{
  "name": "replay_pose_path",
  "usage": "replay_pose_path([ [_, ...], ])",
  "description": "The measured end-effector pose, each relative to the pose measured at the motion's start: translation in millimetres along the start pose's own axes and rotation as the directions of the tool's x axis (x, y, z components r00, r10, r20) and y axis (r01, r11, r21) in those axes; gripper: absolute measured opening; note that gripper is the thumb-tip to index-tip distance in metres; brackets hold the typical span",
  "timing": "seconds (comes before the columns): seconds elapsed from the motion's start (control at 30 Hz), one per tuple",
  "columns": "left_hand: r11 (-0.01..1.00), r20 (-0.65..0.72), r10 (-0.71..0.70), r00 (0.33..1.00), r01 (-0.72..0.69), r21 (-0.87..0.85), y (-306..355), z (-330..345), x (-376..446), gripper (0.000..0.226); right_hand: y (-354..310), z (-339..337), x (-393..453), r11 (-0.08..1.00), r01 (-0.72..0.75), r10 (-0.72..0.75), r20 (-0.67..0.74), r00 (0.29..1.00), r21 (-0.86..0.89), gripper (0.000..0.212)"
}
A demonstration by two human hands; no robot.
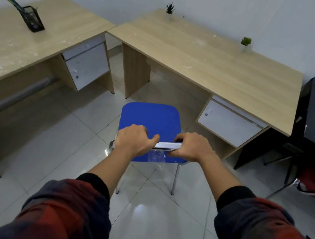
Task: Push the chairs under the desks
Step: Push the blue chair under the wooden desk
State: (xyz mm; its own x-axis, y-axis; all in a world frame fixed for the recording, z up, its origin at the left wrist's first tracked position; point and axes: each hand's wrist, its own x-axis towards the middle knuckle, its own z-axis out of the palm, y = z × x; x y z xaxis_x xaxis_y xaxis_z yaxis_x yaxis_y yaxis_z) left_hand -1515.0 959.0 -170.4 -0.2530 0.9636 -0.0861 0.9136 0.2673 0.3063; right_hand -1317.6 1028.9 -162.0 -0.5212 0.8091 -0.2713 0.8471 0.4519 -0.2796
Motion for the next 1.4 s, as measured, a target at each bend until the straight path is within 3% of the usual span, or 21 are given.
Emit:
replay_pose_path([
  [0.53, 0.999, -0.015, 0.04, 0.999, -0.039, 0.025, -84, -27, 94, 0.046, -56, 5, 87, 0.999, -0.014, 0.021, -0.149, 0.989, 0.048, 0.043],
  [0.9, 0.997, -0.023, 0.076, 0.997, -0.075, 0.026, -88, -32, 132, 0.049, -55, -10, 123, 0.999, 0.005, 0.001, -0.127, 0.992, 0.043, 0.044],
  [1.4, 0.97, 0.039, 0.239, 0.97, -0.238, -0.047, -106, -46, 160, 0.058, -88, -21, 139, 0.962, -0.273, 0.272, -0.021, 0.962, -0.024, 0.052],
])
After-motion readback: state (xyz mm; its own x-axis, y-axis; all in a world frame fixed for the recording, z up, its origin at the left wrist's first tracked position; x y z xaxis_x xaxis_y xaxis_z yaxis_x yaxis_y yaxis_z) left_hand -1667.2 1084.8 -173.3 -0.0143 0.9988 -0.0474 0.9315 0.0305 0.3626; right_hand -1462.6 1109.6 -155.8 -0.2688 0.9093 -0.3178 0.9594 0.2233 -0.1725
